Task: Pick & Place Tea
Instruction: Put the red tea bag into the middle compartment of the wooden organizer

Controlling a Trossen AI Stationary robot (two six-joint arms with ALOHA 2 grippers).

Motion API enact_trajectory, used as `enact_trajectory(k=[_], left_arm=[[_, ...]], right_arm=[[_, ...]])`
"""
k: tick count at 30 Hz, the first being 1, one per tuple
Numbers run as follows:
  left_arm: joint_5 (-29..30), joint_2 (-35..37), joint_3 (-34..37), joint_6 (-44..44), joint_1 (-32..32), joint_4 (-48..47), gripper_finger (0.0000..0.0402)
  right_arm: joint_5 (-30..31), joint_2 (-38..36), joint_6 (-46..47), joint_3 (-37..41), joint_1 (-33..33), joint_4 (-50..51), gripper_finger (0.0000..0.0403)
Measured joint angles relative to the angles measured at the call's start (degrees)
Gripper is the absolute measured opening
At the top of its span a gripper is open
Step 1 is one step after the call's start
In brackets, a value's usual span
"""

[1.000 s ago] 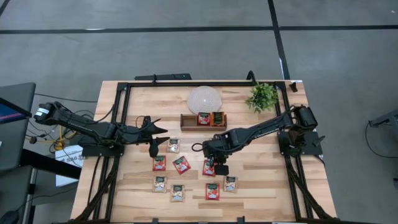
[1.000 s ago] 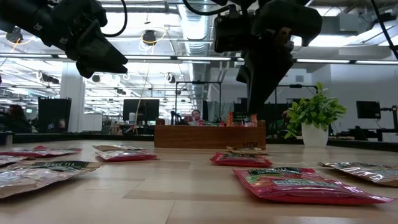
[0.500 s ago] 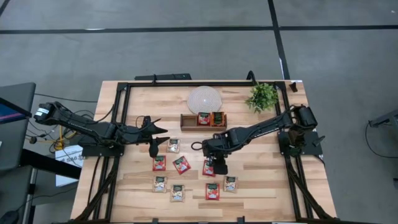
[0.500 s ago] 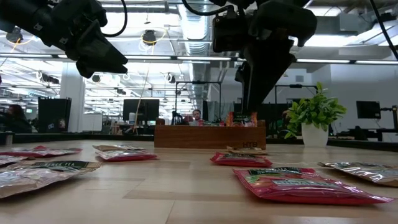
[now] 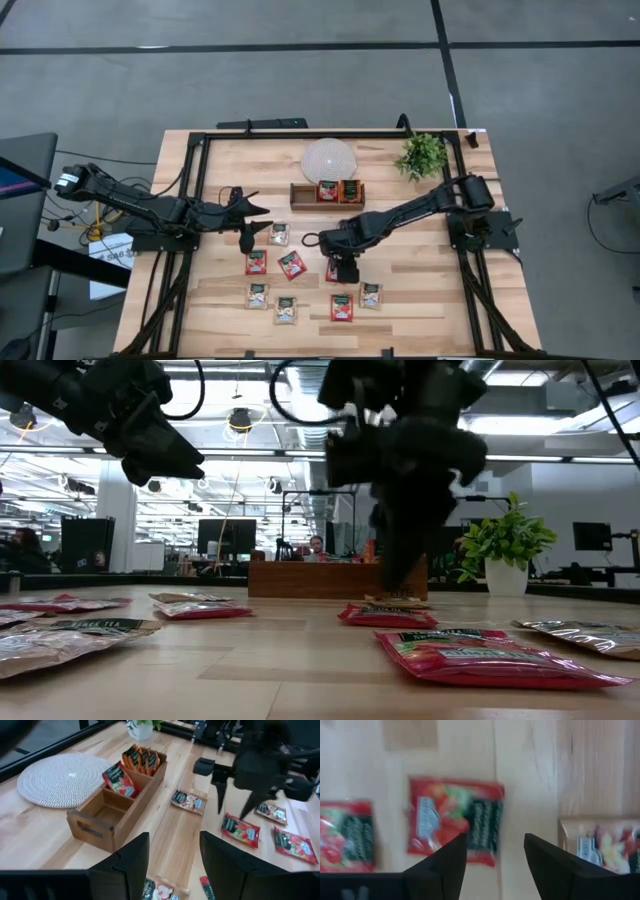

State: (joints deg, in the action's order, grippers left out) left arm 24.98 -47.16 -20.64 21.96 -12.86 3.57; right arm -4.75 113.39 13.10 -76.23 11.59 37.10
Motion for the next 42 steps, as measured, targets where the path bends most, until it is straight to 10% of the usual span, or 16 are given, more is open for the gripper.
enact_trajectory(k=[27, 42], left_arm=[[-1.6, 0.0, 0.0, 0.1, 0.0, 0.0, 0.0167], [-1.6, 0.0, 0.0, 0.0, 0.0, 0.0, 0.0167]], right_arm=[[-1.3, 2.7, 1.0, 0.1, -1.2, 0.1, 0.0005], [-0.6, -3.3, 2.5, -4.5, -0.8, 8.1, 0.0000]])
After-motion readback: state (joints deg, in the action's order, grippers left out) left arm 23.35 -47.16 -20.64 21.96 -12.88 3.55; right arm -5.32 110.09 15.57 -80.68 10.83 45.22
